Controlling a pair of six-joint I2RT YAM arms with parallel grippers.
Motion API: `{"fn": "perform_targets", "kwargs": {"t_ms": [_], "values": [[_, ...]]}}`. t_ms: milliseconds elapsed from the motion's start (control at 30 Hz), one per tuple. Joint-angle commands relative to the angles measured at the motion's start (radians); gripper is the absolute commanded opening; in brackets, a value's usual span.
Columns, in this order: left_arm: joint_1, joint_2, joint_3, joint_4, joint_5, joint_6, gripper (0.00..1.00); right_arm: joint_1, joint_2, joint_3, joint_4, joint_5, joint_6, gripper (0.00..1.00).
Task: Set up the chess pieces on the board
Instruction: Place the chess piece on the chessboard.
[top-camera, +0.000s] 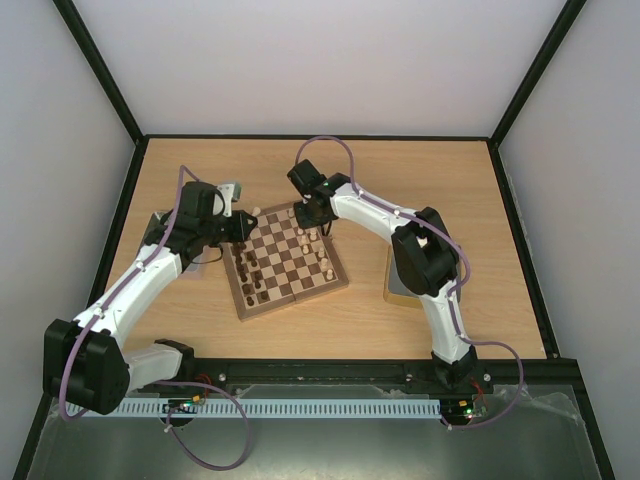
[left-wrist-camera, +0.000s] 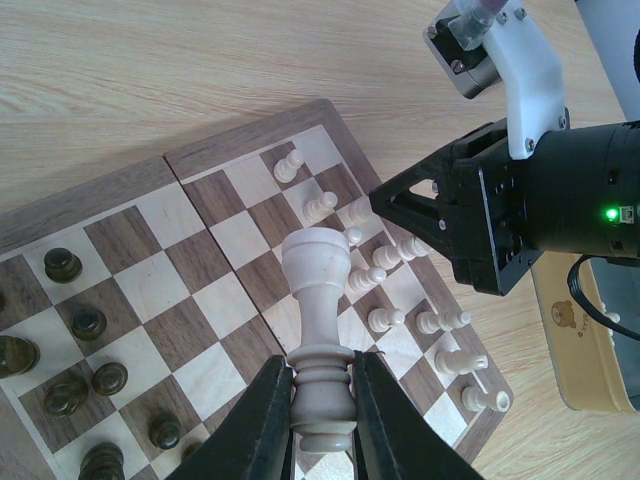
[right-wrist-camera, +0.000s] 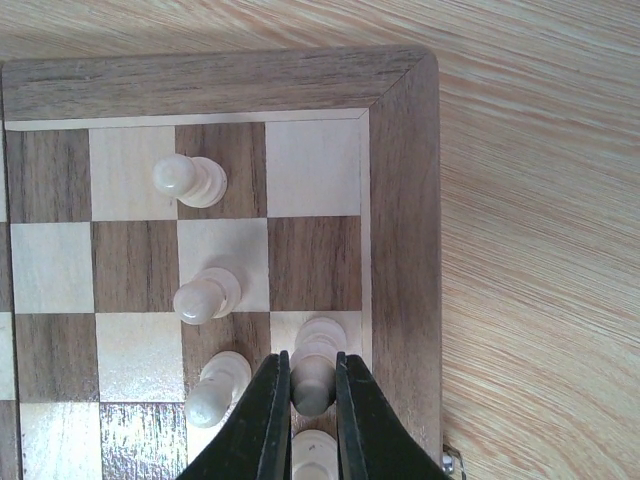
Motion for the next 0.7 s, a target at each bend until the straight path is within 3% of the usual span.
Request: {"fn": "perform_targets", "kwargs": {"t_ms": [0,500,667], "values": [[-0.002,0.002,-0.011,0.014,0.016,0.006,0.03,0.010,-0.030,0.015,-0.061,0.025,-0.013,0.08],[-0.004,0.010,-0.011,0.014,0.028,0.006,0.03,0.012,-0.045,0.024,-0.072,0.009,0.005,0.15],[-0.004,0.011,-0.012,0.014,0.035,0.006,0.03,0.011,-0.070,0.027,-0.054,0.020,0.023,0.24]]}}
